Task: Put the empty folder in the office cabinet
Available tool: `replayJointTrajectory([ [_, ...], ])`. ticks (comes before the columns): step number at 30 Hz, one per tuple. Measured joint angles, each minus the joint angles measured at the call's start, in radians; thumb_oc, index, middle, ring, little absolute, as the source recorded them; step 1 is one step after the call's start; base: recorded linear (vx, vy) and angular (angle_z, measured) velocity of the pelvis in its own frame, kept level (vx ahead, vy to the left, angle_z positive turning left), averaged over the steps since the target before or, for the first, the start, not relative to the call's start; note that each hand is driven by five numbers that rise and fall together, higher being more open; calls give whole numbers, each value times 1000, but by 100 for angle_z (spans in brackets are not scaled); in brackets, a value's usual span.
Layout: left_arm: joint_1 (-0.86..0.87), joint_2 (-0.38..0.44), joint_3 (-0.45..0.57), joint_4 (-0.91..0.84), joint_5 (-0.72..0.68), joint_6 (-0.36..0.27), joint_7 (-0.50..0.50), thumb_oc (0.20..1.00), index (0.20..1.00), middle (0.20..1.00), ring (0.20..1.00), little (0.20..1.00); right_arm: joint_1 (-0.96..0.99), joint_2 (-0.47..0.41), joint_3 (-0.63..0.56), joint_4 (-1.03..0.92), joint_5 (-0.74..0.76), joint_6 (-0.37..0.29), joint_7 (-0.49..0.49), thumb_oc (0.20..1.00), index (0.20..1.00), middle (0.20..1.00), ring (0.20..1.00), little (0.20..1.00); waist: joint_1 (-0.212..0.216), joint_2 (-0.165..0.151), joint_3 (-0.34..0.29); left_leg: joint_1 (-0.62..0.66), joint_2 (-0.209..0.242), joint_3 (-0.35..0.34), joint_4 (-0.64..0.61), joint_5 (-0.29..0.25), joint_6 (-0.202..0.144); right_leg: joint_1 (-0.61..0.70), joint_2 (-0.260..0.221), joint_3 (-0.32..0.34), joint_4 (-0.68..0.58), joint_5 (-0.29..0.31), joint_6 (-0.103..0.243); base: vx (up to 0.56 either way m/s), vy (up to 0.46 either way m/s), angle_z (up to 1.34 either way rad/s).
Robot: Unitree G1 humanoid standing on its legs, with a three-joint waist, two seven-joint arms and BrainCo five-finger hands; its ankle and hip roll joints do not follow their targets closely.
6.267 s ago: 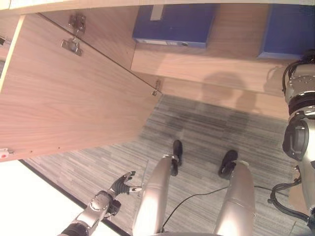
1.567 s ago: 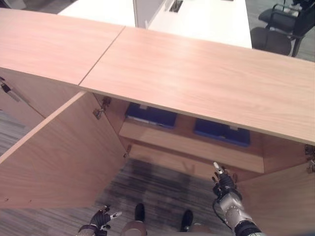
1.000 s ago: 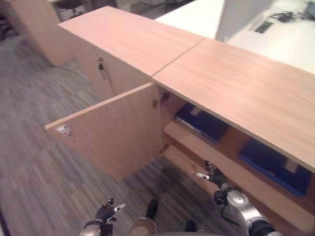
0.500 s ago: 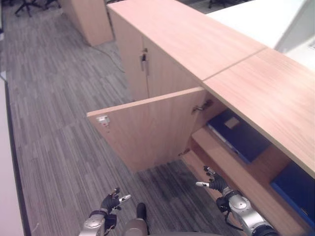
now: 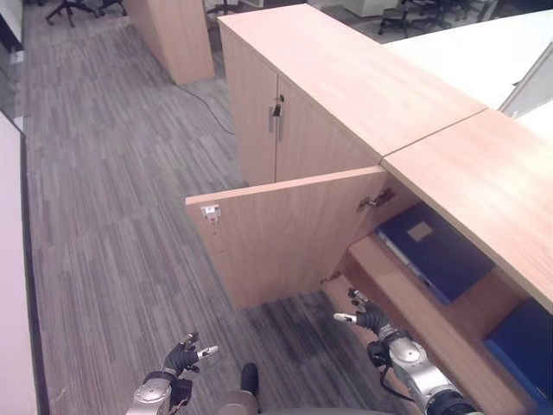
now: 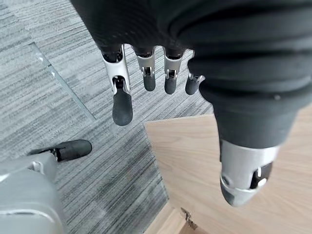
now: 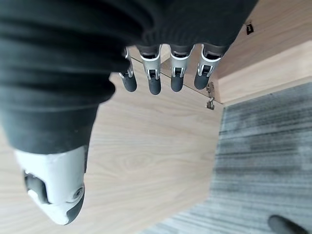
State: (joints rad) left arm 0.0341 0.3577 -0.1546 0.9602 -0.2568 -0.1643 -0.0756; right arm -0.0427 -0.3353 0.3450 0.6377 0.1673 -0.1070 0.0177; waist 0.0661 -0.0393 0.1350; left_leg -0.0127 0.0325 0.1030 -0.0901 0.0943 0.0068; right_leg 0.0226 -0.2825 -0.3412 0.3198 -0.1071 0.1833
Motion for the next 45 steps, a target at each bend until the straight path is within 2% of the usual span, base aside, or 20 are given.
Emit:
replayJointTrajectory([
  [2,-3,14,9,10,0,-2,5,1000,1000,1000,1000,1000,7,0,2,0,0,0,0,1000,1000,1000,1000,1000,-4,-4,4,-6,1,-16,-1,7,2,-27,76,92,-118,-18,10,38,-7,24],
  [3,-2,12,8,10,0,-2,5,1000,1000,1000,1000,1000,13,0,1,0,0,0,0,1000,1000,1000,1000,1000,-7,-9,4,-6,-8,-25,-1,9,0,-25,93,107,-173,-13,5,44,-18,45],
  [4,-1,2,8,15,0,-2,6,1000,1000,1000,1000,1000,25,-3,-1,1,0,0,0,1000,1000,1000,1000,1000,-13,-6,3,-4,-14,-38,-10,11,-3,-10,103,123,-203,19,-40,49,-18,39],
  [9,53,-25,0,-25,-1,2,20,1000,1000,1000,1000,1000,74,-12,-8,1,0,2,0,1000,1000,1000,1000,1000,-10,33,-13,10,6,-44,0,14,-23,77,145,104,-350,84,-63,65,-28,6],
  [13,66,-39,-1,-184,-16,0,21,1000,1000,1000,1000,1000,111,-9,-32,0,0,3,-3,1000,1000,1000,1000,1000,-20,25,-22,47,4,-46,-1,5,-32,145,153,95,-410,102,-70,57,-22,2],
  [16,23,-36,3,-219,-48,-12,25,1000,1000,1000,1000,1000,115,-10,-41,0,0,3,-11,1000,1000,1000,1000,1000,-37,18,-40,59,8,-43,-1,0,-36,152,155,99,-408,99,-74,43,-21,-3],
  [22,-40,-31,38,-222,-76,-22,39,1000,1000,1000,1000,1000,117,-10,-39,0,0,4,-16,1000,1000,1000,1000,1000,-68,12,-70,76,12,-19,-10,-9,-43,151,154,125,-413,98,-75,24,-7,-14],
  [27,-93,51,38,-223,-90,-26,50,1000,1000,1000,1000,1000,116,-12,-29,-1,0,4,-7,1000,1000,1000,1000,1000,-88,19,-99,88,18,12,-10,-16,-43,146,155,153,-414,99,-72,15,-2,-18],
  [31,-120,79,33,-223,-89,-23,53,1000,1000,1000,1000,1000,119,-19,-24,0,0,5,5,1000,1000,1000,1000,1000,-96,29,-105,92,20,30,-10,-17,-42,140,155,170,-414,102,-71,12,-3,-14],
  [38,-192,121,33,-175,-89,-6,60,1000,1000,1000,1000,1000,123,-53,-22,0,-1,6,26,1000,1000,1000,1000,1000,-138,30,-108,96,22,58,-10,-18,-42,129,155,194,-414,110,-67,12,14,-11],
  [45,-193,121,34,-175,-94,-7,59,1000,1000,1000,1000,1000,124,-56,-22,0,-1,6,28,1000,1000,1000,1000,1000,-135,23,-110,91,23,59,-10,-18,-42,123,155,195,-414,112,-65,2,4,-1],
])
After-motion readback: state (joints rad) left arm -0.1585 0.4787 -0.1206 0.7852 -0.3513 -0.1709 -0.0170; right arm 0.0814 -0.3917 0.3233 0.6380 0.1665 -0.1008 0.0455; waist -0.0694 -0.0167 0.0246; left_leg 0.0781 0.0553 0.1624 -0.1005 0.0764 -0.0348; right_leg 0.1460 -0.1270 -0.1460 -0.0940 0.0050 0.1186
